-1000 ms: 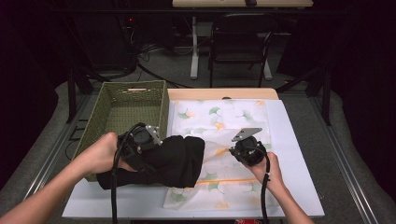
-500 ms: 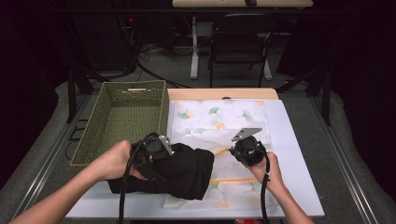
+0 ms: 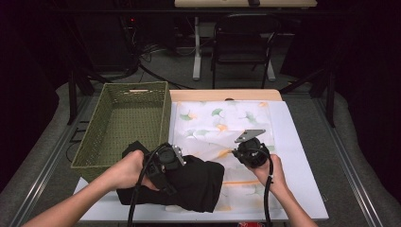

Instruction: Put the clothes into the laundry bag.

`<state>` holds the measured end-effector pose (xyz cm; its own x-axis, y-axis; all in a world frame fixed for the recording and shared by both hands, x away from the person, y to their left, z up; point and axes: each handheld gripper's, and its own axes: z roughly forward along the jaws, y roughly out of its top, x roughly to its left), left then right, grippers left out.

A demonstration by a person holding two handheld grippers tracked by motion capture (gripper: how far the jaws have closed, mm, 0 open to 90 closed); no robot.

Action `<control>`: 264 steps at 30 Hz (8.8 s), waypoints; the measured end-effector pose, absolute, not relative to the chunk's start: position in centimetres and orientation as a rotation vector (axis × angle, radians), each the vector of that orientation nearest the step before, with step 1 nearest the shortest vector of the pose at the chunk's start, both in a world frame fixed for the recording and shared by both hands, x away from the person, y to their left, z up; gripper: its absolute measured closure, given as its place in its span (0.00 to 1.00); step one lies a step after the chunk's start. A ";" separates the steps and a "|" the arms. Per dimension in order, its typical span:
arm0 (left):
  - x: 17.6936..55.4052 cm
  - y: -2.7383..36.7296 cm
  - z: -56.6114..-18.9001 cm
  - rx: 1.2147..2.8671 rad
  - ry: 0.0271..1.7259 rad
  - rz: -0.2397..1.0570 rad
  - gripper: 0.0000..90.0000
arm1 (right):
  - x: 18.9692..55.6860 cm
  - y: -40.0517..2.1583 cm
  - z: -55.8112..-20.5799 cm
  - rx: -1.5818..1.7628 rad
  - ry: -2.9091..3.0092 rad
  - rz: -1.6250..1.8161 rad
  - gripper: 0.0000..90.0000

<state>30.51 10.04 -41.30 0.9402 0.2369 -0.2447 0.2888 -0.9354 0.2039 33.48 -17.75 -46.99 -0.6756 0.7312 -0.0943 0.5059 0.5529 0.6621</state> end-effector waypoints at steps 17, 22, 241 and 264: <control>30.6 8.1 -45.5 2.769 0.530 -0.397 0.63 | 33.5 -17.9 -46.7 1.044 2.413 0.889 0.99; 30.7 8.0 -46.9 2.757 0.601 -0.375 0.63 | 33.4 -17.8 -46.7 1.038 2.425 0.886 0.99; 25.8 9.3 -53.1 2.410 0.707 0.147 0.79 | 31.0 -18.1 -45.6 1.101 2.381 0.930 0.98; 25.8 5.8 -52.3 2.388 0.713 0.028 0.85 | 31.0 -17.9 -45.5 1.107 2.390 0.960 0.98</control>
<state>25.81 5.80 -52.28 0.8527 0.4994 -0.1532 0.4856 -0.6498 0.5848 30.99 -17.94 -45.52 -0.6405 0.7677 -0.0201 0.5405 0.4692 0.6984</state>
